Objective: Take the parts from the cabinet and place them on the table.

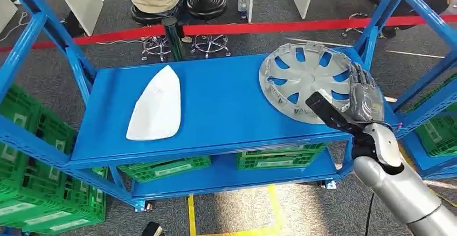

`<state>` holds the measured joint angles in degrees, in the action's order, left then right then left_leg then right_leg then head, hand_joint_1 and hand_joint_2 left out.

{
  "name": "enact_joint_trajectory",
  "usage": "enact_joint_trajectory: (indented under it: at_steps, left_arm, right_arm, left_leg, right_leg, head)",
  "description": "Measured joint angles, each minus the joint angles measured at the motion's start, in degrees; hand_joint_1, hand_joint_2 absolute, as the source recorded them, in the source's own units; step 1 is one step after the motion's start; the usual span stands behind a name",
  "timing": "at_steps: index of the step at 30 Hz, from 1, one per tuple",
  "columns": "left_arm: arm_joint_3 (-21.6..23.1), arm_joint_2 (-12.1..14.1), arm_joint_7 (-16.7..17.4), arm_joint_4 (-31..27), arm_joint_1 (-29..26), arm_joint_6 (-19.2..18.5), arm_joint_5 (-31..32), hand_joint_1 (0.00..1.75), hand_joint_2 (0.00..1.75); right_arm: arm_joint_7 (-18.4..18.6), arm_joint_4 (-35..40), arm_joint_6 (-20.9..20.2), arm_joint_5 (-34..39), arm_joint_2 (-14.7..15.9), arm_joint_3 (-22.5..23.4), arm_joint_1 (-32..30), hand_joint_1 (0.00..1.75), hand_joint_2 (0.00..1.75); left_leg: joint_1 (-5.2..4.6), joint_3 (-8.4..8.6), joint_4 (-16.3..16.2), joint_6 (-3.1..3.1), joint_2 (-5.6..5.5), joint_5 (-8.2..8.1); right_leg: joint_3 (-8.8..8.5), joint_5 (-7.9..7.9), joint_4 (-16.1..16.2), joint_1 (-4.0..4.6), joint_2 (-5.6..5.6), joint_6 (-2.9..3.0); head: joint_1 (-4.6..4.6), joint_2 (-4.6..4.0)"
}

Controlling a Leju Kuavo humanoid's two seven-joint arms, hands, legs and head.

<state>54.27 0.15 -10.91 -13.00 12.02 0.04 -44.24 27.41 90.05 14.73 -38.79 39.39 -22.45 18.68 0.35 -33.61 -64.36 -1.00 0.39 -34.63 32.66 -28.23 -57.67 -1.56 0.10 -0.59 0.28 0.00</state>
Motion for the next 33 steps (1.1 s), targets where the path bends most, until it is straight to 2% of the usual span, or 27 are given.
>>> enact_joint_trajectory:
  at_steps: [1,2,3,4,5,7,9,11,13,14,15,17,18,19,20,21,22,23,24,25,26,27,28,29,30,32,33]
  left_arm:
    - [0.1,0.0,0.0,0.0,0.0,-0.1,0.0,0.0,0.0]
    - [0.2,0.0,0.0,0.0,-0.1,-0.1,0.0,0.0,0.0]
    - [0.3,0.0,0.0,0.0,-0.3,-0.1,0.0,0.0,0.0]
    - [0.3,0.0,0.1,0.0,-0.4,-0.1,0.0,0.0,0.0]
    - [0.3,0.0,0.1,0.0,-0.4,-0.1,0.0,0.0,0.0]
    - [0.3,0.0,0.1,0.0,-0.4,-0.1,0.2,0.0,0.0]
    - [0.3,0.0,0.1,0.0,-0.3,-0.1,0.2,0.0,0.0]
    - [0.3,0.0,0.1,0.0,-0.4,-0.1,0.2,0.0,0.0]
    - [0.3,0.2,0.2,0.0,-0.5,-0.1,0.2,0.0,0.0]
    - [0.3,0.2,0.2,0.0,-0.5,-0.1,0.3,0.0,0.0]
    - [0.4,0.2,0.2,0.0,-0.4,-0.3,0.3,0.0,0.0]
    - [0.4,0.2,0.4,0.0,-0.4,-0.6,0.4,0.0,0.0]
    - [0.5,0.2,0.5,0.0,-0.5,-0.6,0.5,0.0,0.0]
    - [0.5,0.2,0.6,0.0,-0.5,-0.6,0.5,0.0,0.0]
    - [0.6,0.2,0.7,0.0,-0.5,-0.6,0.6,0.0,0.0]
    - [0.6,0.2,0.7,0.0,-0.5,-0.6,0.6,0.0,0.0]
    - [0.6,0.2,0.8,0.0,-0.4,-0.6,0.6,0.0,0.0]
    - [0.7,0.0,0.9,0.0,-0.4,-0.6,0.7,0.0,0.0]
    - [0.7,0.1,1.0,0.0,-0.2,-0.6,0.8,0.0,0.0]
    - [0.7,0.0,1.2,0.0,-0.2,-0.6,0.9,0.0,0.0]
    - [0.7,-0.1,1.4,0.0,-0.3,-0.6,0.9,0.0,0.0]
    - [0.7,-0.2,1.4,0.0,-0.3,-0.6,0.9,0.0,0.0]
    - [0.7,-0.2,1.5,0.0,-0.1,-0.5,1.0,0.0,0.0]
    - [0.7,-0.2,1.6,0.0,-0.1,-0.5,1.0,0.0,0.0]
    - [0.7,-0.2,1.6,0.0,0.0,-0.5,1.1,0.0,0.0]
    - [0.7,-0.2,1.8,0.0,0.0,-0.4,1.1,0.0,0.0]
    - [0.7,-0.2,1.9,0.0,-0.1,-0.3,1.1,0.0,0.0]
  right_arm:
    - [0.7,0.0,-1.0,0.7,0.2,-0.6,0.4,0.0,1.75]
    - [1.0,0.0,-1.5,1.1,0.3,-1.2,0.5,0.0,1.75]
    - [1.5,0.0,-2.0,1.5,0.4,-1.6,0.5,0.0,1.75]
    - [2.2,-0.1,-2.7,2.1,0.6,-2.1,0.7,0.0,1.75]
    - [2.9,-0.2,-3.4,2.8,0.7,-2.5,0.9,0.0,1.75]
    - [4.2,-0.2,-4.4,4.0,1.1,-3.3,1.7,0.0,1.75]
    - [4.9,-0.3,-5.4,5.4,1.4,-4.5,2.4,0.0,1.75]
    - [4.8,-0.4,-6.2,7.6,1.7,-5.3,2.4,0.0,1.75]
    - [4.3,-0.5,-7.1,9.9,2.1,-6.3,2.7,0.0,1.75]
    - [4.0,-0.5,-7.8,11.2,2.2,-6.8,3.3,0.0,1.75]
    - [3.8,-0.6,-9.0,12.8,2.2,-7.6,4.3,0.0,1.75]
    - [3.8,-1.0,-11.3,15.2,2.4,-9.6,5.4,0.0,1.75]
    - [3.9,-1.3,-12.6,16.1,2.5,-10.7,5.5,0.0,1.75]
    - [4.2,-1.6,-13.5,16.8,2.6,-11.4,5.5,0.0,1.75]
    - [4.4,-2.0,-14.1,17.2,2.7,-12.1,5.7,0.0,1.75]
    - [4.5,-2.3,-14.6,17.4,2.8,-12.6,6.3,0.0,1.75]
    - [4.6,-2.6,-14.8,17.5,3.1,-13.3,6.9,0.0,1.75]
    - [4.9,-2.9,-15.5,18.1,3.4,-13.8,7.4,0.0,1.75]
    - [5.1,-3.4,-16.6,19.0,3.4,-14.6,8.0,0.0,1.75]
    - [5.5,-4.0,-17.5,19.7,3.6,-15.5,8.7,0.0,1.75]
    - [5.9,-4.3,-18.1,20.1,3.8,-16.1,8.8,0.0,1.75]
    - [6.6,-4.7,-18.7,20.7,4.0,-16.6,9.2,0.0,1.75]
    - [7.7,-5.1,-19.2,21.2,3.9,-17.2,9.7,0.0,1.75]
    - [8.3,-5.5,-19.4,21.6,4.0,-17.7,10.2,0.0,1.75]
    - [8.6,-5.9,-19.5,21.7,4.0,-18.2,10.8,0.0,1.75]
    - [9.6,-6.7,-19.2,20.5,3.9,-19.3,11.3,0.0,1.75]
    - [9.8,-7.1,-18.9,19.3,3.9,-19.9,11.3,0.0,1.75]
  left_leg:
    - [-0.01,-3.62,-5.6,0.0,-0.34,-1.73]
    - [-0.01,-6.79,-9.8,0.11,-0.46,-2.54]
    - [-0.03,-8.71,-11.5,0.28,-0.49,-1.99]
    - [-0.09,-9.3,-10.6,0.56,-0.52,0.02]
    - [-0.2,-8.67,-7.7,0.9,-0.54,2.96]
    - [-0.67,-5.16,1.9,1.8,-0.56,10.04]
    - [-1.07,-3.33,4.6,2.14,-0.58,8.7]
    - [-1.19,-3.2,5.2,2.51,-0.54,7.89]
    - [-0.85,-2.06,5.8,3.08,-0.6,7.58]
    - [-0.83,-1.36,6.1,3.36,-0.56,7.35]
    - [-0.88,-0.92,6.1,3.63,-0.44,7.07]
    - [-1.08,-0.11,6.1,3.8,-0.15,6.3]
    - [-1.14,0.36,6.1,3.85,-0.05,5.86]
    - [-1.17,0.89,6.1,3.87,-0.05,5.47]
    - [-1.2,1.52,6.1,3.84,-0.06,5.02]
    - [-1.27,2.21,6.1,3.79,-0.06,4.58]
    - [-1.34,2.96,6.2,3.64,-0.04,4.06]
    - [-1.33,3.07,6.3,3.48,0.04,3.68]
    - [-1.39,3.21,6.2,3.33,0.02,3.63]
    - [-1.44,2.91,6.2,2.88,0.12,3.31]
    - [-1.63,3.58,5.8,2.59,0.16,3.31]
    - [-1.65,3.72,5.9,2.39,0.15,3.32]
    - [-1.62,3.44,5.5,2.0,0.01,2.72]
    - [-1.46,3.05,4.3,1.63,-0.35,2.26]
    - [-1.26,1.26,1.1,1.31,-0.51,0.99]
    - [-0.78,-3.94,-6.5,0.88,-0.59,-1.8]
    - [-0.57,-6.31,-9.1,0.61,-0.58,-2.37]
  right_leg:
    - [-0.18,-0.27,0.0,0.24,-0.02,0.27]
    - [-0.43,-0.6,0.0,0.53,-0.05,0.46]
    - [-0.76,-0.92,0.0,0.72,-0.06,0.54]
    - [-1.29,-1.33,0.0,0.92,-0.04,0.59]
    - [-1.94,-1.79,0.0,1.03,-0.02,0.57]
    - [-3.43,-2.89,0.1,1.03,0.03,0.31]
    - [-3.71,-3.49,0.2,1.18,0.33,-0.38]
    - [-3.97,-3.22,0.2,0.99,0.23,-0.97]
    - [-3.77,-3.3,-0.6,0.95,0.1,-1.37]
    - [-2.83,-3.9,-3.0,0.9,0.06,-1.55]
    - [-0.81,-5.19,-6.5,0.89,0.06,-1.73]
    - [4.33,-7.98,-14.2,0.91,0.07,-2.04]
    - [6.43,-8.7,-16.5,0.94,0.07,-2.12]
    - [7.11,-7.55,-16.1,0.94,0.06,-2.04]
    - [6.82,-5.08,-13.8,0.98,0.07,-1.89]
    - [5.78,-1.72,-10.0,1.03,0.07,-1.65]
    - [4.24,2.43,-4.9,1.14,0.09,-1.27]
    - [3.49,2.94,-3.2,1.39,0.21,-0.8]
    - [3.98,-0.38,-2.3,1.79,-0.06,-0.61]
    - [3.31,0.73,-1.3,1.83,-0.06,-0.05]
    - [3.23,1.81,-0.9,1.82,-0.08,0.32]
    - [2.83,1.66,-0.9,1.78,-0.23,0.6]
    - [2.08,1.89,-0.2,1.37,-0.26,0.87]
    - [1.68,1.91,0.1,1.36,-0.24,0.92]
    - [1.5,1.83,0.2,1.33,-0.28,1.06]
    - [1.42,1.49,0.2,1.35,-0.31,1.26]
    - [1.29,1.26,0.2,1.34,-0.32,1.24]
  head:
    - [-0.33,0.0]
    - [-0.57,0.0]
    - [-0.65,0.0]
    - [-0.65,0.0]
    - [-0.65,0.0]
    - [-0.72,0.0]
    - [-0.83,0.0]
    - [-0.7,0.0]
    - [-0.59,0.0]
    - [-0.19,0.0]
    - [0.37,0.0]
    - [0.79,0.0]
    - [0.85,0.0]
    - [1.09,0.0]
    - [1.34,0.0]
    - [1.62,0.0]
    - [1.84,0.0]
    - [1.67,0.0]
    - [1.47,0.0]
    - [2.19,0.0]
    - [2.06,0.0]
    - [1.75,0.0]
    - [1.6,0.0]
    - [1.4,0.0]
    - [1.12,0.0]
    - [0.68,0.0]
    - [0.55,0.0]
